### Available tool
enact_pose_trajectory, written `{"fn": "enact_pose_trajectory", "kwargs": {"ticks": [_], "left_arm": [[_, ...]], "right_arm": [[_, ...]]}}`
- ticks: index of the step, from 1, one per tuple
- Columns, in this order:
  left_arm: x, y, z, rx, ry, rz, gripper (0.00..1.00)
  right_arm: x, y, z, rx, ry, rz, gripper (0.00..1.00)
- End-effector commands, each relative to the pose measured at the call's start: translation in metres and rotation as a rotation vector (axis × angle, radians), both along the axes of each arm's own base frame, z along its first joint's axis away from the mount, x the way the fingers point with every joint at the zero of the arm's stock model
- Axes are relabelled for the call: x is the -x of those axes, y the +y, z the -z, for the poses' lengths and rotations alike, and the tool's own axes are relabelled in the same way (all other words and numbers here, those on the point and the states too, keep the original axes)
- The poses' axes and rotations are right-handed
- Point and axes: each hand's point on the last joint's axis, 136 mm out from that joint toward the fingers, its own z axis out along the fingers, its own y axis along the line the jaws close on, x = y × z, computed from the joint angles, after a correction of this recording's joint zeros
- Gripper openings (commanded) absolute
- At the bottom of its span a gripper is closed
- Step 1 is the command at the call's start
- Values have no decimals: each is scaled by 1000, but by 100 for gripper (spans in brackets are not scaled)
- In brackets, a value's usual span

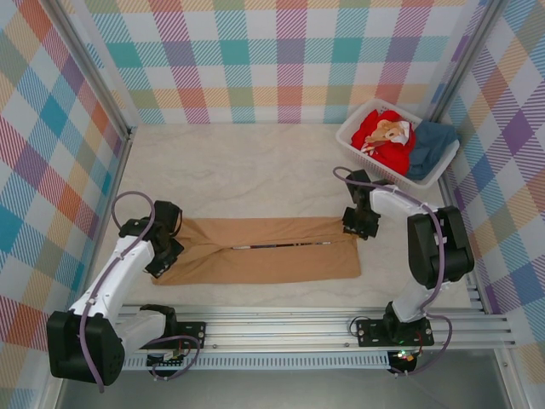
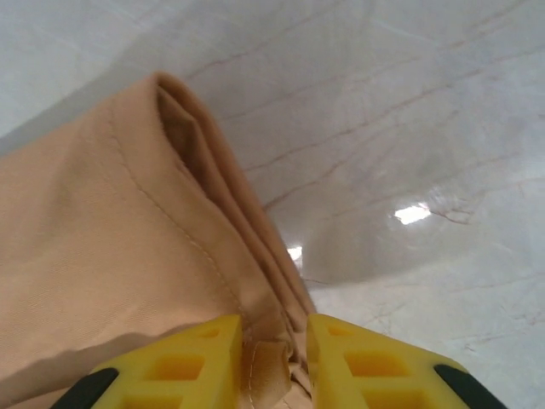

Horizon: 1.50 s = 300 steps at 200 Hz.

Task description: Fold and stack the t-shirts

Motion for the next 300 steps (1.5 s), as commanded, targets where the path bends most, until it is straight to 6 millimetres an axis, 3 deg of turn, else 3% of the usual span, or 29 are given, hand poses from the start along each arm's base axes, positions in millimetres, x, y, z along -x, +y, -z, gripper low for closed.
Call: {"fn": "enact_pose_trajectory", "kwargs": {"ticks": [1, 45, 64, 88, 109, 121, 146, 171, 194, 214, 253, 278, 300], "left_arm": [[10, -4, 2, 37, 0, -35, 12], [11, -13, -4, 93, -14, -51, 33], [3, -13, -16, 94, -54, -51, 36], [-24, -14, -36, 82, -124, -19, 35], [-57, -22, -40, 103, -140, 29, 33], [-73, -24, -37, 108, -126, 47, 34], [-108, -21, -25, 151, -106, 57, 39], [-138, -10, -15, 189, -110, 42, 40], [-155, -1, -4, 183, -86, 50, 39], [-160, 10, 8, 174, -45, 51, 35], [-175, 28, 19, 171, -61, 103, 33], [-192, 19, 25, 231, -105, 163, 32], [-192, 19, 33, 231, -78, 181, 28]], "right_arm": [[6, -10, -16, 40, -37, 49, 26], [-1, -14, -32, 56, -106, 70, 24], [-6, -10, -35, 36, -113, 66, 24], [-13, 2, -38, -1, -132, 38, 20], [-20, 16, -40, -23, -148, 4, 19], [-22, 26, -33, -62, -124, -4, 20], [-15, 24, -14, -32, -56, -6, 19], [6, 18, -6, -20, 0, -11, 11], [30, 11, 5, -17, 40, 1, 11], [39, 8, 14, -12, 67, 7, 12], [16, 10, -4, 0, 7, 0, 18], [-6, 12, -23, 10, -53, -19, 24], [-19, 10, -28, 2, -68, 0, 26]]}}
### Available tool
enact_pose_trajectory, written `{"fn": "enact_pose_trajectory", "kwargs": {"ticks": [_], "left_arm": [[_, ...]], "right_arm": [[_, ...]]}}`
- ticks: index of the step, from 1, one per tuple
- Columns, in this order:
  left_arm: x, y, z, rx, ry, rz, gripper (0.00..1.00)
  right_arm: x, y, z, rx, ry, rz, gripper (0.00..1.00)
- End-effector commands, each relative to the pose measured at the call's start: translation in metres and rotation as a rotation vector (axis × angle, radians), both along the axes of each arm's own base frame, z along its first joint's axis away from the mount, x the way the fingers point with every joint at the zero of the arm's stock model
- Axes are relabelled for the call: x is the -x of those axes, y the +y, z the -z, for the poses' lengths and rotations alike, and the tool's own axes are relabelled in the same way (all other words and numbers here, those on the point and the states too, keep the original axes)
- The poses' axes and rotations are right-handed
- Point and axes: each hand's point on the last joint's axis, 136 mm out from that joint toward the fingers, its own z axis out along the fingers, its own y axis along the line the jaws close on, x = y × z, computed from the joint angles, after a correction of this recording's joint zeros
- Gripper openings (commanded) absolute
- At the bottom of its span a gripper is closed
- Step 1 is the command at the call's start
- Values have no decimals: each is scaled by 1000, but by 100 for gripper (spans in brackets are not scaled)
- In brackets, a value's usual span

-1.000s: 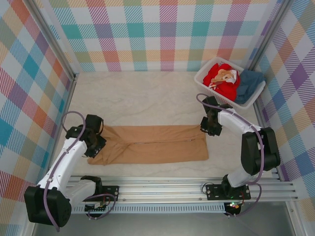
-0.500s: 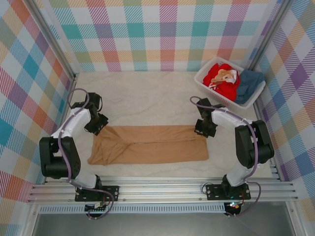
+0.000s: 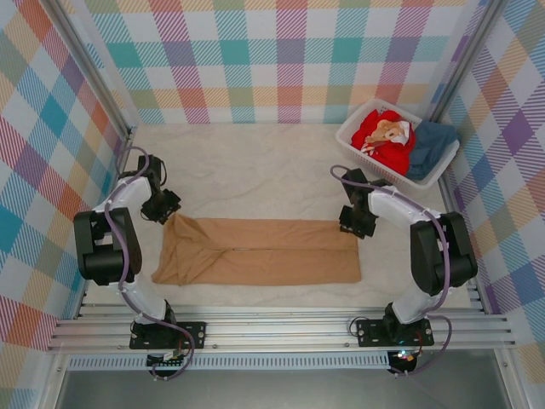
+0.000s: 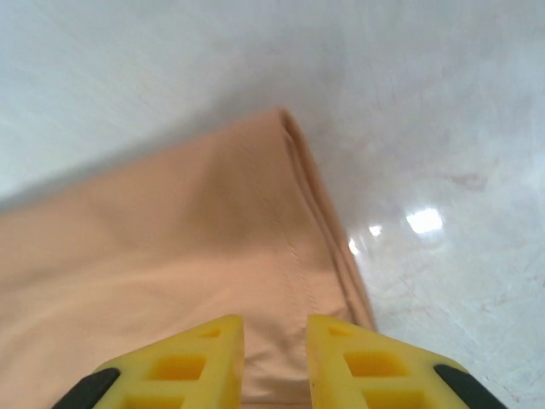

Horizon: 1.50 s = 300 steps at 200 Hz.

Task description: Fold and stack the t-shirts

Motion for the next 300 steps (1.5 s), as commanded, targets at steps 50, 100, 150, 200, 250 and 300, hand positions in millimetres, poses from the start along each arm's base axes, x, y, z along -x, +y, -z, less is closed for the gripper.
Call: {"fn": "enact_pose_trajectory", "kwargs": {"ticks": [50, 100, 150, 200, 250, 300], "left_arm": [[-18, -4, 7, 29, -40, 70, 15], [-19, -1, 4, 5, -40, 86, 0], [-26, 12, -13, -26, -81, 63, 0], [-36, 14, -31, -6, -148, 85, 0], [-43, 33, -30, 18, -220, 54, 0], [-41, 34, 4, 76, -109, 42, 13]], "right_arm": [[-28, -2, 3, -15, 16, 61, 21], [-34, -10, 29, 23, 52, 88, 16], [-32, -17, 39, 75, 120, 85, 14], [-30, -19, 42, 88, 141, 82, 13], [-31, -20, 45, 99, 154, 86, 13], [-38, -10, 45, 50, 141, 65, 15]]}}
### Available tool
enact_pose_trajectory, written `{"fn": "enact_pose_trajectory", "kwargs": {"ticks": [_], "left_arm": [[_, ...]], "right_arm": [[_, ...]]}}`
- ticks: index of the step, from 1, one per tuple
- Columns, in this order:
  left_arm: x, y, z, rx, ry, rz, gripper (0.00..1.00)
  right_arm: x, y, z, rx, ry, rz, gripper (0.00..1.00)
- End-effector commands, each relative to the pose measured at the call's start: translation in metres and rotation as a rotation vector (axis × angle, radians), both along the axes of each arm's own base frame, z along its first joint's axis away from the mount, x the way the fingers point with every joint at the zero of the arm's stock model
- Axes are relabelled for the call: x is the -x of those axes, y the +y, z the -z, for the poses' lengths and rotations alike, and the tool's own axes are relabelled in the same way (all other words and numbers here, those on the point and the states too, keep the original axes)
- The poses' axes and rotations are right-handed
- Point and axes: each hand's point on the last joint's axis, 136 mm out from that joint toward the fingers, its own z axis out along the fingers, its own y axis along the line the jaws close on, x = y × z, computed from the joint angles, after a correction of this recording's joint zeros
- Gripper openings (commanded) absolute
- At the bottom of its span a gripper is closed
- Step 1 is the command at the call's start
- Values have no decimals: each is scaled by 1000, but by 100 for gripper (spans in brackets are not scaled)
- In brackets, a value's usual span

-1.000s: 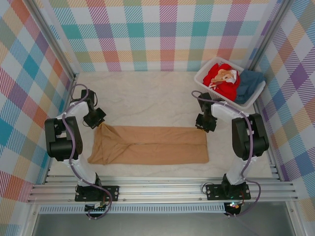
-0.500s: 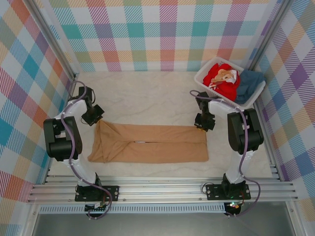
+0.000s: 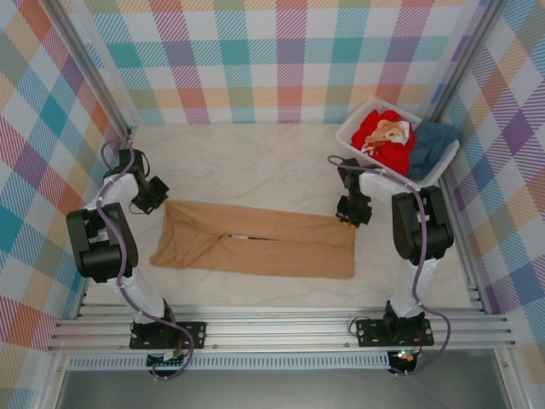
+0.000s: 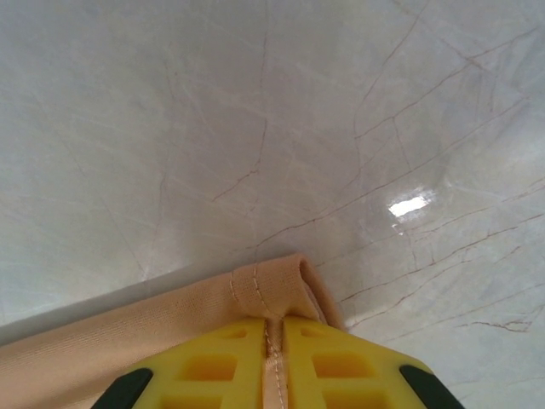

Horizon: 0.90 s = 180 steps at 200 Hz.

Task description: Fold and stack the t-shirts

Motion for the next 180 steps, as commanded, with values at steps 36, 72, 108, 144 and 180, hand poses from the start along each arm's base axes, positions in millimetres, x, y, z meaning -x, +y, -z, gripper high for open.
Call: {"fn": "enact_pose_trajectory", "kwargs": {"ticks": [36, 72, 108, 144, 180], "left_arm": [[14, 10, 12, -23, 81, -47, 37], [32, -8, -13, -10, 2, -64, 37], [55, -45, 2, 109, -4, 24, 26], [58, -53, 22, 144, 74, 104, 16], [71, -47, 33, 85, 155, 121, 19]], "right_arm": [[-11, 3, -1, -22, -18, -39, 22], [-21, 4, -18, -21, -71, -72, 24], [-25, 6, -26, -28, -89, -90, 24], [-24, 10, -36, -37, -114, -106, 24], [-21, 12, -38, -39, -115, -103, 25]]}}
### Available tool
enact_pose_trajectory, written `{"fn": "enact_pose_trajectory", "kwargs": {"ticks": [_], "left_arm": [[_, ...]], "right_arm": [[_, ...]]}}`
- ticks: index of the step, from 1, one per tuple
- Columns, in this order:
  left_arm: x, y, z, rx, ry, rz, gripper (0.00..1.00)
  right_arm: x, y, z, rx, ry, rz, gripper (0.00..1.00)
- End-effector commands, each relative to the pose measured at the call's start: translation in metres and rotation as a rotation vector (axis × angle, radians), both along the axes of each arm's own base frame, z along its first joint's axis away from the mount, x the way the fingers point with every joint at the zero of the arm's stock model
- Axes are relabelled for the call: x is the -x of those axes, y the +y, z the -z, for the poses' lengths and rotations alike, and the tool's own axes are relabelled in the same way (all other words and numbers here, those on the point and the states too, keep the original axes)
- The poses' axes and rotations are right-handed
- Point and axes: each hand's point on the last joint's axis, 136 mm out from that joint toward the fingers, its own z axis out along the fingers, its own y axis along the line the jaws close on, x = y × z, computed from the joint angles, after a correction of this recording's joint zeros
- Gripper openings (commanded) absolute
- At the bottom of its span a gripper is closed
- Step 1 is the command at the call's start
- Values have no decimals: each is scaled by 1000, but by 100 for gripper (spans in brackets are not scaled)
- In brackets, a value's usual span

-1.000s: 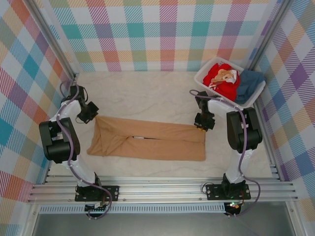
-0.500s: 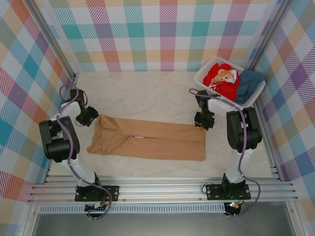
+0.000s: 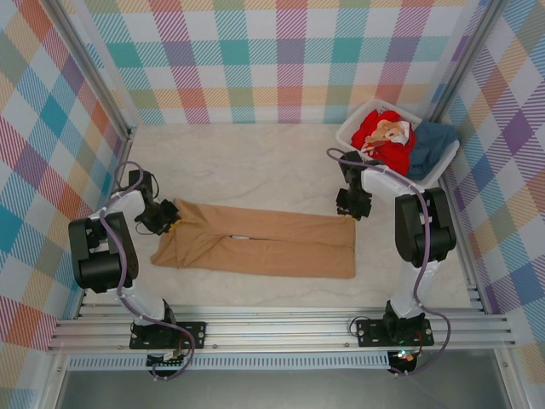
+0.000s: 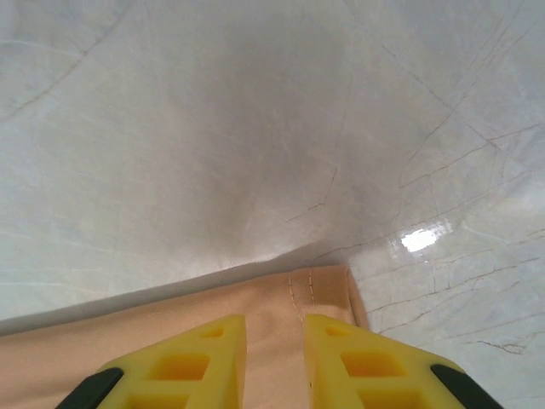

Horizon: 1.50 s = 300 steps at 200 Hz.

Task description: Fold and stack the t-shirts

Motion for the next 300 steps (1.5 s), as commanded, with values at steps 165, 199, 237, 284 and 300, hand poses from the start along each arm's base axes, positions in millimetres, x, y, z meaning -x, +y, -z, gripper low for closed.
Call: {"fn": "enact_pose_trajectory", "kwargs": {"ticks": [165, 199, 237, 284, 300], "left_arm": [[4, -4, -4, -80, -3, 93, 4], [5, -3, -23, -102, -36, 73, 0], [6, -1, -40, -130, -71, 52, 0], [-1, -1, -55, -130, -93, 53, 0], [-5, 0, -61, -131, -103, 53, 0]], "right_arm": [[4, 9, -11, -39, -12, 0, 25], [14, 12, 0, -62, 24, 25, 25], [20, 13, 14, -65, 61, 34, 25], [22, 13, 27, -54, 108, 21, 24], [22, 13, 29, -51, 111, 23, 24]]}}
